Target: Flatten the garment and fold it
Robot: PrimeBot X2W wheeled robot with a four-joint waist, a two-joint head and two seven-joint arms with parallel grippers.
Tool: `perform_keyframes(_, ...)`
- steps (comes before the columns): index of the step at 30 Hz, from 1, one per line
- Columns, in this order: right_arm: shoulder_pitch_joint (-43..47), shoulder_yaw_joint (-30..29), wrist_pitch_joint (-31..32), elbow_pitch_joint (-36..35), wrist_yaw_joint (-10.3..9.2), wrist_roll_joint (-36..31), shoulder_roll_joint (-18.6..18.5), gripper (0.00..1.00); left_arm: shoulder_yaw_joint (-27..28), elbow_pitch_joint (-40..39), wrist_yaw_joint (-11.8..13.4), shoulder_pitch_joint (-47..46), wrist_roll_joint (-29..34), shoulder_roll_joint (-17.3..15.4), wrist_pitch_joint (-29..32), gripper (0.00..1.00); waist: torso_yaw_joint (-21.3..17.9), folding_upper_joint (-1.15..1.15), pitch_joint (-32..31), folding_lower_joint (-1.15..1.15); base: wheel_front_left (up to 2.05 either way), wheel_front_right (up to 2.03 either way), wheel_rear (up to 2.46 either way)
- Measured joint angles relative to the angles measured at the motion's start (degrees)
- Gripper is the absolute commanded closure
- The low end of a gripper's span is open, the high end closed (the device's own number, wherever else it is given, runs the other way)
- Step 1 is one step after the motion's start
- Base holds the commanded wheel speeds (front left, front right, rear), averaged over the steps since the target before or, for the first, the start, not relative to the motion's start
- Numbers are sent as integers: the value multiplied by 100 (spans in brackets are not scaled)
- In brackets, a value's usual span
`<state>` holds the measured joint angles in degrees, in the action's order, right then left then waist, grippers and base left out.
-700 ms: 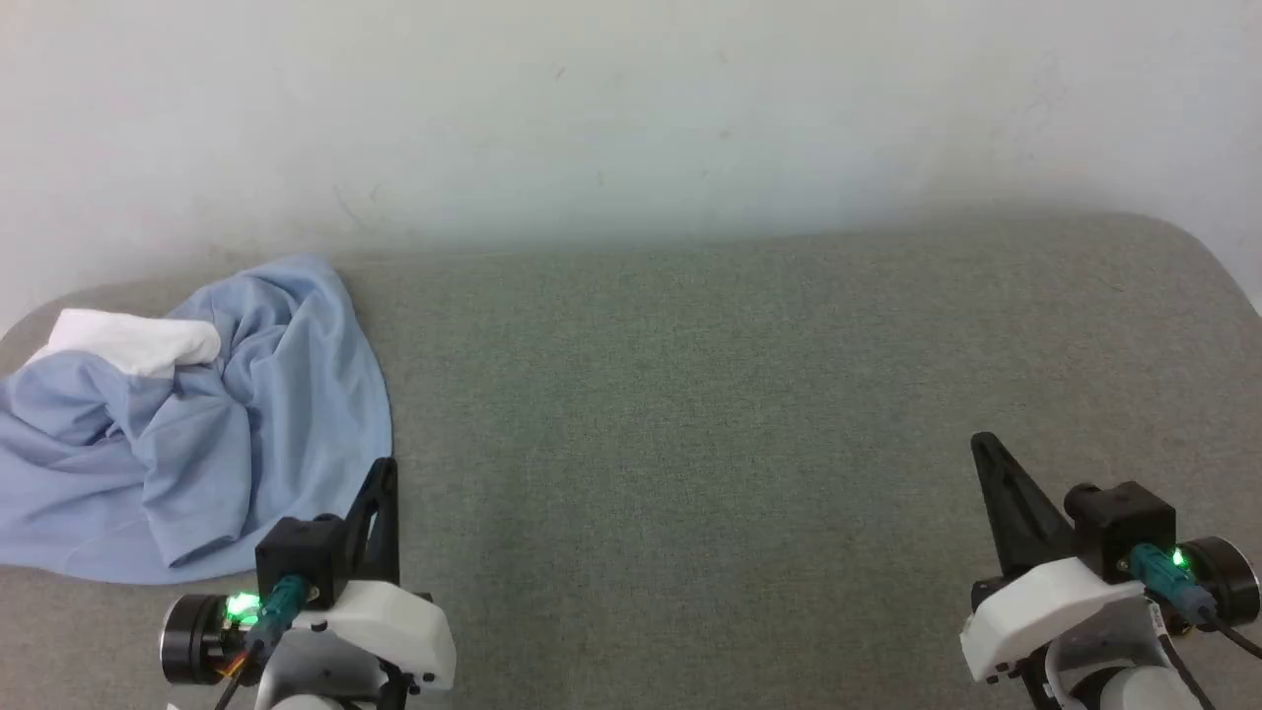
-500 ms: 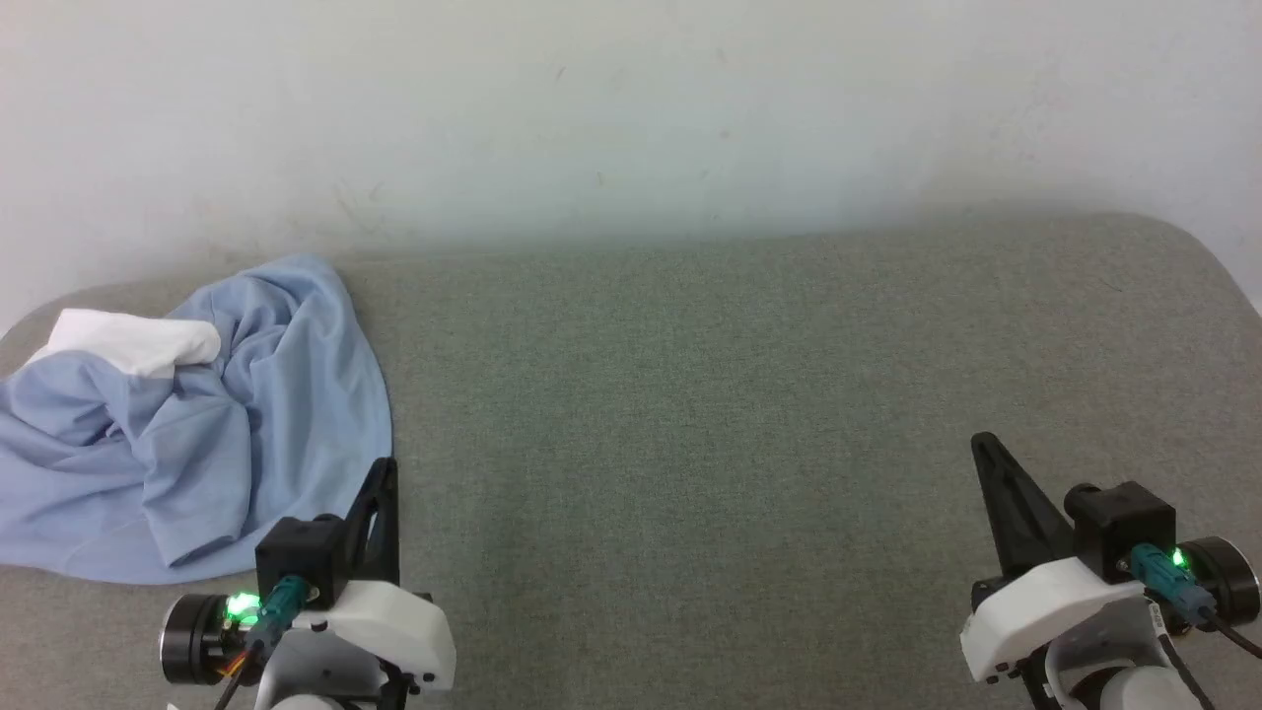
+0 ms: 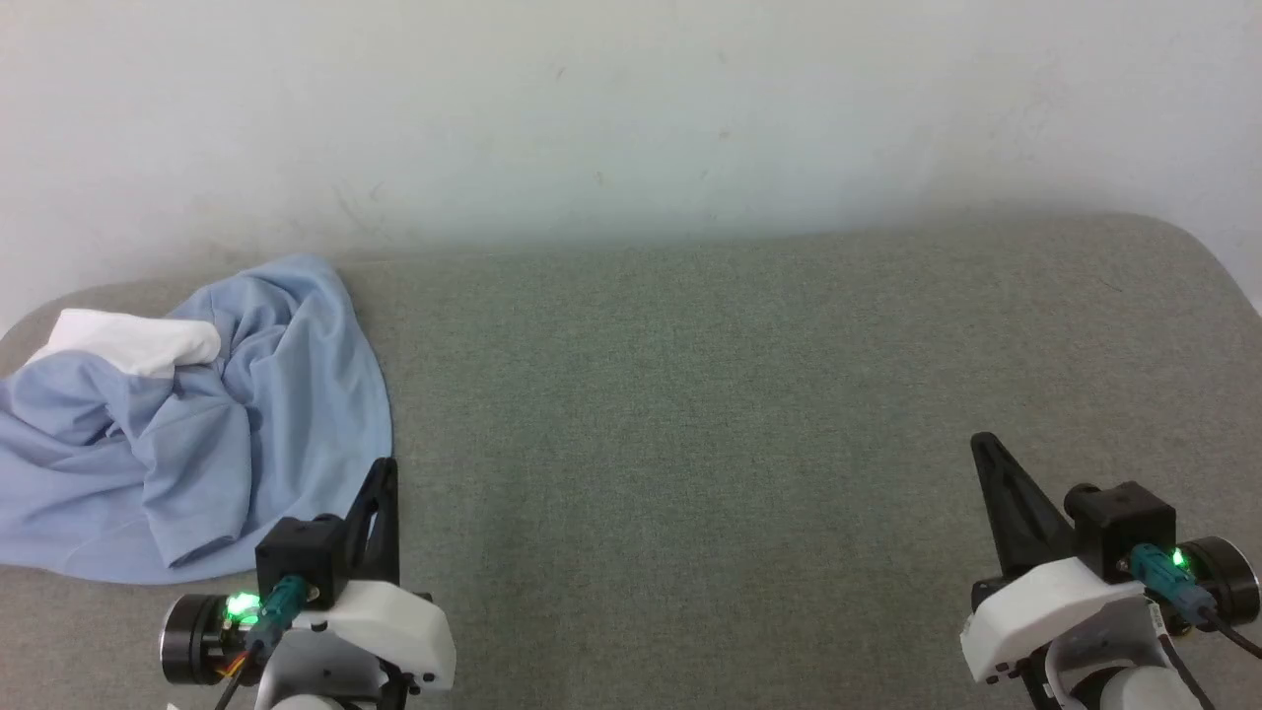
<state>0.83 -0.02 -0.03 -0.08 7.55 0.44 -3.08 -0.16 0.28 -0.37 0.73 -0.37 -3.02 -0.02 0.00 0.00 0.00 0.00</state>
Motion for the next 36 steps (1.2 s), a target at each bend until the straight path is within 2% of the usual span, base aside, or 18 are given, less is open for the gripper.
perform_keyframes(1,2,0,-1,0,0,1,0,0,-1,1,-1,1,-1,-1,-1,0,0,0,0,0,0,0,0)
perform_keyframes(20,10,-74,-127,56,0,114,-3,0,-43,-1,-1,2,-207,-1,-154,0,28,0,8,0,0,0,0)
perform_keyframes(36,40,-141,-211,-51,0,165,-3,0,-31,-73,43,0,-363,-1,-350,0,310,0,20,0,0,0,0)
